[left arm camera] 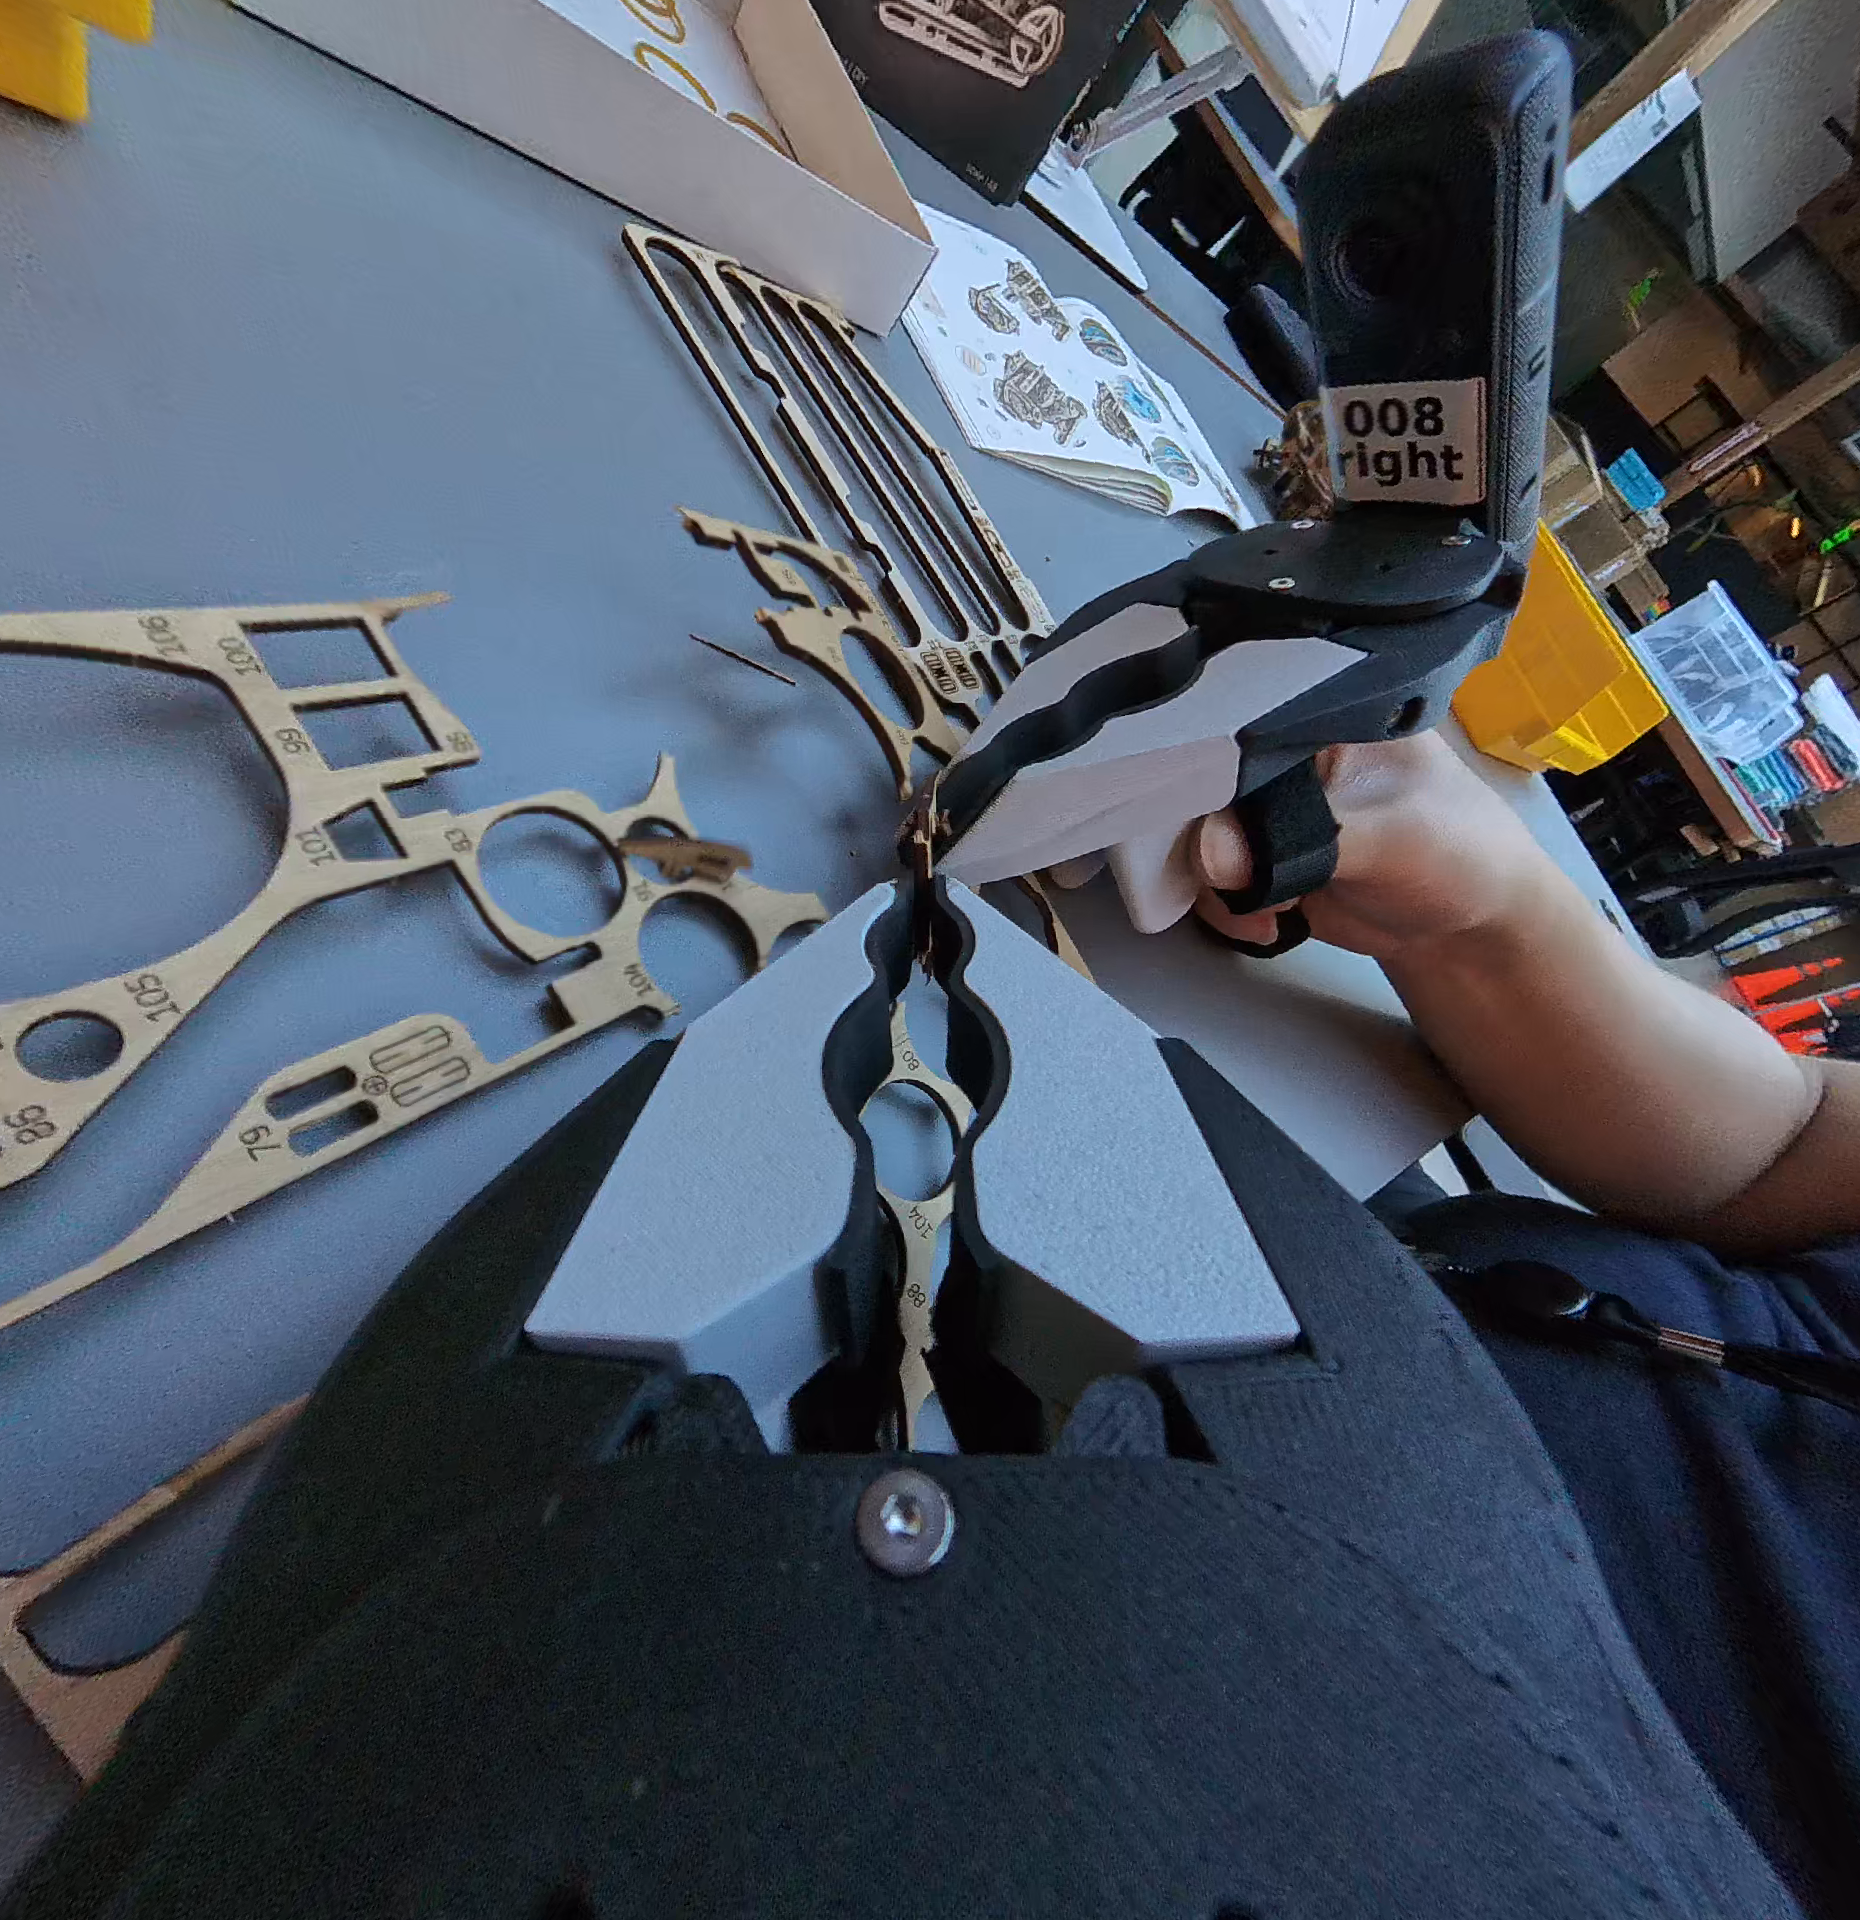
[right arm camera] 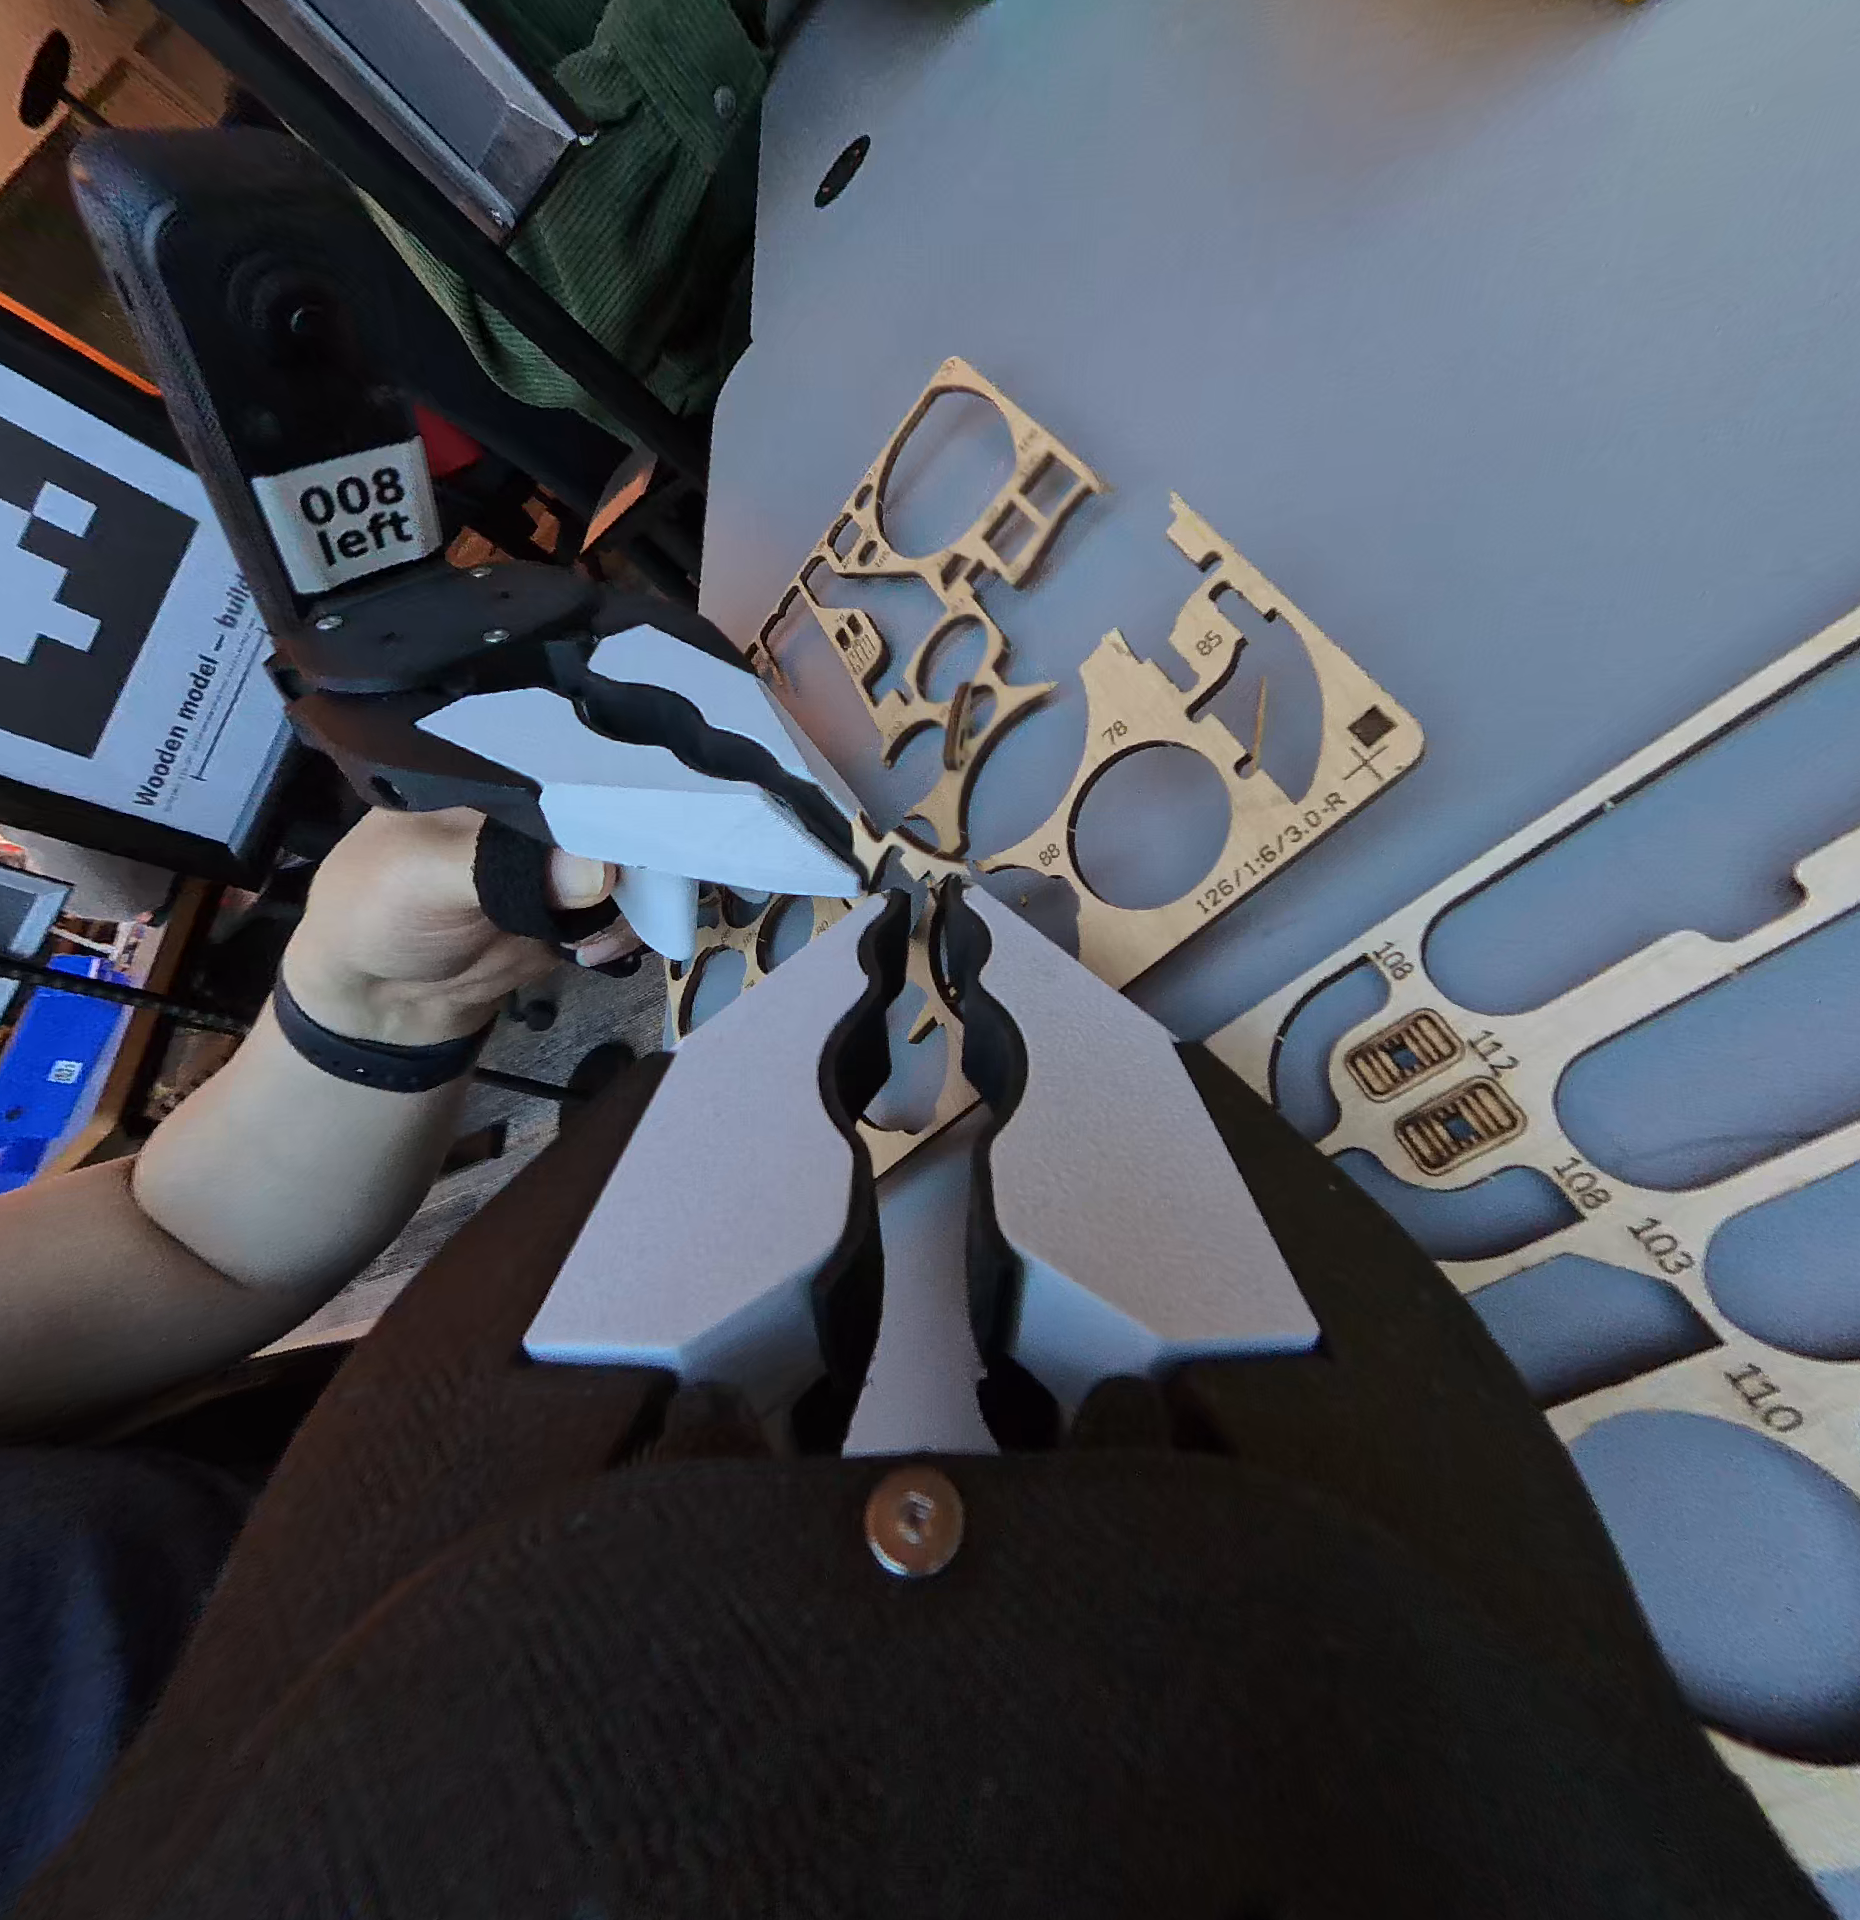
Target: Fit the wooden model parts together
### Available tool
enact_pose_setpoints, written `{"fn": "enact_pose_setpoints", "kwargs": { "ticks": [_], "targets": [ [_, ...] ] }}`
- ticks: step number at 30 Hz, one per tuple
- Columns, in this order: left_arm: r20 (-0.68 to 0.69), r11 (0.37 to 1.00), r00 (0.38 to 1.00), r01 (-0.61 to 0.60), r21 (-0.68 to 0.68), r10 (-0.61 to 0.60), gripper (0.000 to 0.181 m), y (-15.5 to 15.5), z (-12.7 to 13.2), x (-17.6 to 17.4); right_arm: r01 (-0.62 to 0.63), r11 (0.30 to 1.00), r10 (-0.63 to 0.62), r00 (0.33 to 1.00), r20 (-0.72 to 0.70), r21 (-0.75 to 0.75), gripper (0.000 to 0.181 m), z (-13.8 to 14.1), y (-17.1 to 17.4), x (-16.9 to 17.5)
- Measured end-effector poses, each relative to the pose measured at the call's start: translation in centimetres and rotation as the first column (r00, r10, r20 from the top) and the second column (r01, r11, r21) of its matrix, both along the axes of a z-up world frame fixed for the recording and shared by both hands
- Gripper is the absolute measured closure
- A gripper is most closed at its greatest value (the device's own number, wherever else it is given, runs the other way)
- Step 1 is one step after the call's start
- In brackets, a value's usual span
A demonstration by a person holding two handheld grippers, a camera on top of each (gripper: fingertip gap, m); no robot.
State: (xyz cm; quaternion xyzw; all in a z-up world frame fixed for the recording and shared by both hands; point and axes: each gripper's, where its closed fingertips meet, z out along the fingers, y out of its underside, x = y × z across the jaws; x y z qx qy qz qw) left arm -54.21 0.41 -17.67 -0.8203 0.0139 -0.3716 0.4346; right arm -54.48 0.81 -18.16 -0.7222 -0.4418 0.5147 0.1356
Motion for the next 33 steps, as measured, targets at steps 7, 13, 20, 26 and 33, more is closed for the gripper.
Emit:
{"fn": "enact_pose_setpoints", "kwargs": {
  "ticks": [7,13,20,26,33],
  "targets": [
    [0.001,0.999,1.0,-0.031,-0.011,0.031,0.18,0.2,0.0,-1.0,-0.028,0.999,0.024,0.991,-0.132,-0.03,0.166,2.0,-0.4,0.8],
    [0.142,0.997,0.99,-0.032,0.064,0.023,0.181,-0.3,2.2,-2.3,-0.015,1.0,0.02,0.921,-0.39,0.015,0.17,7.5,0.2,1.4],
    [0.17,0.986,0.985,-0.046,0.159,0.019,0.181,-0.6,4.6,-5.2,0.139,0.976,-0.066,0.923,-0.379,0.168,0.17,7.0,2.7,1.6],
    [0.099,0.976,0.994,0.026,0.217,-0.048,0.181,-1.3,7.6,-7.1,-0.197,0.827,0.218,0.976,0.023,0.527,0.164,1.1,0.7,-1.7],
    [0.074,0.979,0.996,0.043,0.199,-0.059,0.181,-1.0,8.2,-8.7,-0.405,0.748,0.383,0.91,0.156,0.526,0.158,-0.5,-1.0,-4.9]
  ]
}}
